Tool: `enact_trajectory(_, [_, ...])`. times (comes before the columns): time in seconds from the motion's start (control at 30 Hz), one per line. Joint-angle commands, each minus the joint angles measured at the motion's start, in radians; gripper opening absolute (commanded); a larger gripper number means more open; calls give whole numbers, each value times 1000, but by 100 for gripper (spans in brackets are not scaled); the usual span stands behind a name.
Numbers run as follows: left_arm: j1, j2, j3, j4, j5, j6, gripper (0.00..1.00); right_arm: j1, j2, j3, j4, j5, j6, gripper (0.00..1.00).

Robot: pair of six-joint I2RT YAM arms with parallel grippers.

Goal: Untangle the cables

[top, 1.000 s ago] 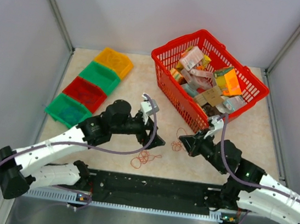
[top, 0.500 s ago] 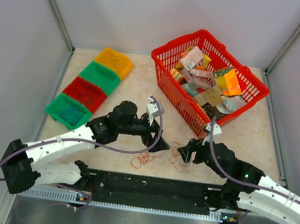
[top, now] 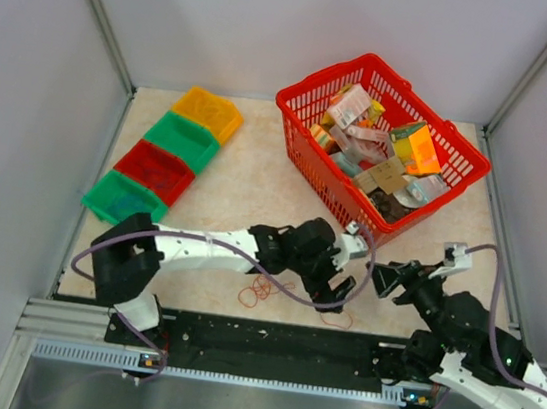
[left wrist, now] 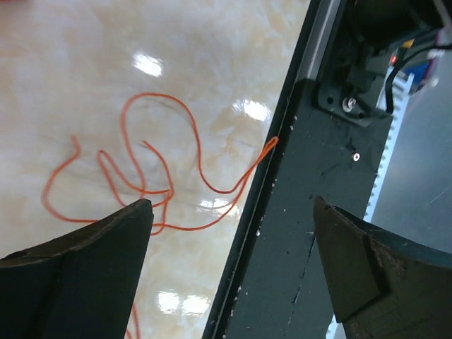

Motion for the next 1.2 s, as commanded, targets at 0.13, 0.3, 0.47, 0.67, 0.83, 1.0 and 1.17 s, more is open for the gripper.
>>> enact_trajectory(0.13, [-163, 198, 187, -129, -178, 59, 98, 3, -213, 5, -62, 67, 28, 71])
enact_trajectory(0.3, [-198, 290, 247, -221, -394, 79, 94, 3, -183, 11, -62, 47, 34, 70])
enact_trajectory(0.47, [-217, 278, 239, -234, -562, 93, 84, 3, -175, 0, -62, 43, 48, 70])
enact_trajectory(0.67, [-229, 185, 137, -124, -608, 95, 91, 4, -192, 8, -67, 50, 45, 69])
enact_trajectory(0.83, [-233, 110, 72, -65, -577, 147, 99, 4, -212, 9, -71, 64, 45, 69])
enact_trajectory(1.0, [-232, 135, 74, -67, -625, 196, 99, 4, -209, 8, -71, 61, 47, 69])
enact_trajectory(1.17, [-230, 253, 156, -117, -628, 265, 99, 4, -209, 9, -74, 61, 45, 69])
